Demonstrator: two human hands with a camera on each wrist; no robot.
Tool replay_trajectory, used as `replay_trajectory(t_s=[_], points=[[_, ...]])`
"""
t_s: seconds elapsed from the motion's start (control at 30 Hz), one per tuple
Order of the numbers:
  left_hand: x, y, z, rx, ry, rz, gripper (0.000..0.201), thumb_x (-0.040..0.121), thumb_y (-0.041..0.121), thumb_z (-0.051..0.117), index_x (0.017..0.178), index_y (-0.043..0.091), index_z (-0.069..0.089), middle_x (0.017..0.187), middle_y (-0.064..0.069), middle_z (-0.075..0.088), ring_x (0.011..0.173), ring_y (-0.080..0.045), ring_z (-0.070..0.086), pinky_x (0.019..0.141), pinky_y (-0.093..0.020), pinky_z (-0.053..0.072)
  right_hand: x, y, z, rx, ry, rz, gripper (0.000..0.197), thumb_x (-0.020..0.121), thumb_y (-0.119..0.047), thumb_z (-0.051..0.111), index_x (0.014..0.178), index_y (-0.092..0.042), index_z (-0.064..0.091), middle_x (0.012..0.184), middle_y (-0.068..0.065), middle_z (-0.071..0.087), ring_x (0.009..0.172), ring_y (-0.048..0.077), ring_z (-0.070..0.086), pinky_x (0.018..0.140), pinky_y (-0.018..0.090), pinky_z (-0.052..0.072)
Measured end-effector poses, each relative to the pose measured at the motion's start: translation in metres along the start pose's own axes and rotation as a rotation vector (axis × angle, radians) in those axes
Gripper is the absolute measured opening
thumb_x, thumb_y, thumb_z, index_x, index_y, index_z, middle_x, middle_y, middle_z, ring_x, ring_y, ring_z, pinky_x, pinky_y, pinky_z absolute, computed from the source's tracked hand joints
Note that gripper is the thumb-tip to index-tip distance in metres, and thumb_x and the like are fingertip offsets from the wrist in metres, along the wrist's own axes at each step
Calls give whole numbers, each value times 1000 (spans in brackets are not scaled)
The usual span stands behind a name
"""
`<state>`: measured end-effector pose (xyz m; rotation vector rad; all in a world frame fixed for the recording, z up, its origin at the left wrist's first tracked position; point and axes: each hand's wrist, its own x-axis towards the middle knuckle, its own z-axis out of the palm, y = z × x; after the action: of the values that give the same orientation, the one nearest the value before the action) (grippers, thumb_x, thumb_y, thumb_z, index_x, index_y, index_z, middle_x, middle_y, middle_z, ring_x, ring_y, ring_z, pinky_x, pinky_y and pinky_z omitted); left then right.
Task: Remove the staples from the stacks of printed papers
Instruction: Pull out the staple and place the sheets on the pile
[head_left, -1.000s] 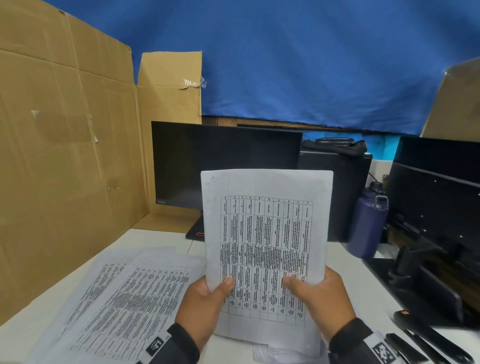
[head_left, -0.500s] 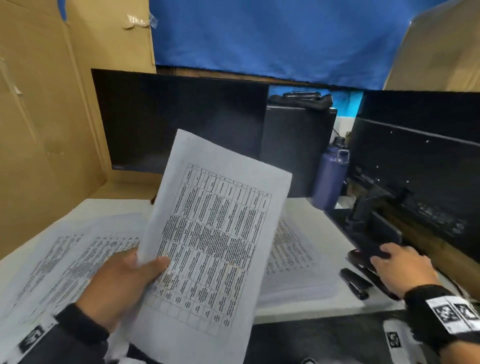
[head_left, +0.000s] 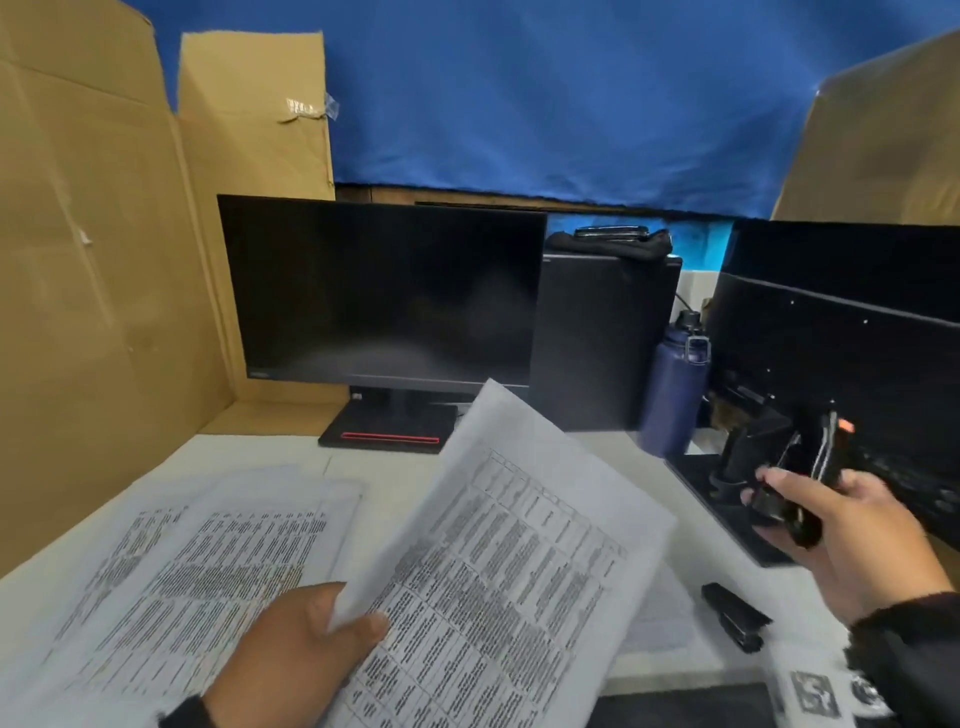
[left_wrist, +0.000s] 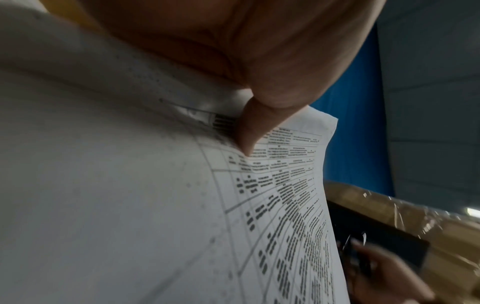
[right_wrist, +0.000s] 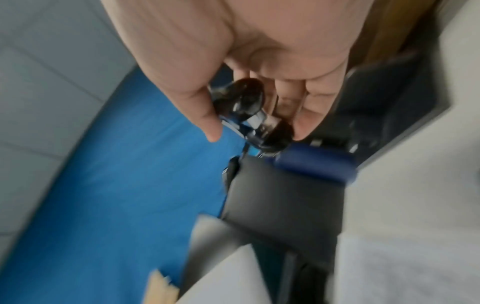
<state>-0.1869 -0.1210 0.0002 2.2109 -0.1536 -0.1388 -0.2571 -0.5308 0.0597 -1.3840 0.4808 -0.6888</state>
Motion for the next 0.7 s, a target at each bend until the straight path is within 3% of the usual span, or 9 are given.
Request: replay_trajectory(t_s=[0.07,0.13,0.23,0.3,0.4,0.5,0.57,0.7], points=[[-6,6,7,97,-18,13,18,83,54,75,87,37,74,80,8,74,78,1,68,68,-15,48,-17,-14,19,206,-41,-39,37,79,-18,81,110,-11,61,100,12,71,92,31,70,91,52,54],[-13,11,13,193,-33,54,22,82,62,70,93,44,74,94,9,75,90,0,69,82,-17,53,-31,-17,35,298,-60,-61,55,62,-44,87,104,-18,63,89,6,68,82,24,70,88,49,54],[-25,27,20,318,-99,130,18,92,56,62,81,43,67,94,8,75,92,0,69,86,-14,52,-55,-19,59,308,-72,-119,55,74,-63,61,98,-14,61,88,11,70,82,28,73,82,45,56],[-29,30,23,350,-105,158,19,94,55,59,83,42,66,98,5,74,96,-1,68,91,-15,51,-64,-16,71,248,-59,-173,64,74,-70,47,98,-13,63,91,15,74,81,30,76,80,45,57],[-28,26,24,327,-71,172,17,89,54,65,90,38,70,89,6,74,86,0,69,84,-14,52,-71,-10,77,225,-49,-196,73,73,-77,37,95,-13,65,89,17,75,78,30,76,79,44,57],[-27,24,22,327,-81,183,8,88,50,69,81,46,67,80,14,72,79,1,68,74,-12,50,-74,-10,78,213,-39,-209,74,75,-76,33,97,-14,64,88,15,76,80,29,77,81,46,57],[-25,24,21,347,-90,196,12,87,50,68,76,51,63,76,17,70,77,0,67,71,-13,49,-75,-10,78,199,-39,-227,73,76,-76,33,97,-14,64,87,14,76,81,29,77,83,46,57],[-24,21,27,338,-97,172,20,89,52,67,78,36,66,75,9,69,75,-1,65,70,-15,49,-81,-8,80,175,-41,-236,72,78,-77,31,94,-16,65,85,13,76,82,29,77,85,45,57]])
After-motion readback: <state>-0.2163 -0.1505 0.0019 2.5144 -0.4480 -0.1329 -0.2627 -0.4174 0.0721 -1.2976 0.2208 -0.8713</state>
